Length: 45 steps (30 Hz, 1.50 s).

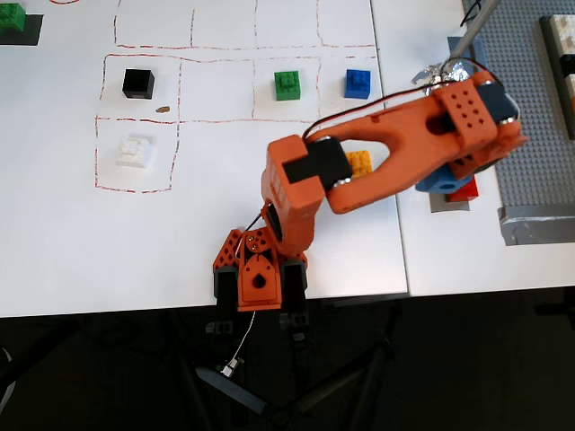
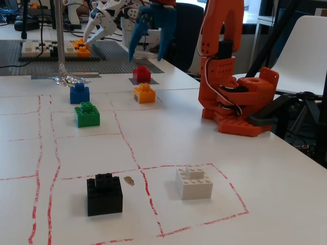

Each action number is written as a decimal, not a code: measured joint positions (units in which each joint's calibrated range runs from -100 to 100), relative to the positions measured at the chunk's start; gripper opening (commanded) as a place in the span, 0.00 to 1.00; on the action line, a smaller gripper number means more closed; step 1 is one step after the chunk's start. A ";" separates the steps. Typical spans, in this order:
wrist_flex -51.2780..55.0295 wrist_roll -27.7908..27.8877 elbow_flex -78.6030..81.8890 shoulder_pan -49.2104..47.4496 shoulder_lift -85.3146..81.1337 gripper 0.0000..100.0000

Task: Grab the block and put it in the grey marker

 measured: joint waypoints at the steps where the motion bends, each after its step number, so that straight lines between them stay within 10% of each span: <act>1: 0.40 -1.71 0.36 -2.09 -2.58 0.18; 27: -14.95 -37.46 20.29 -65.20 -27.25 0.00; 45: -40.59 -39.17 74.93 -76.87 -67.55 0.00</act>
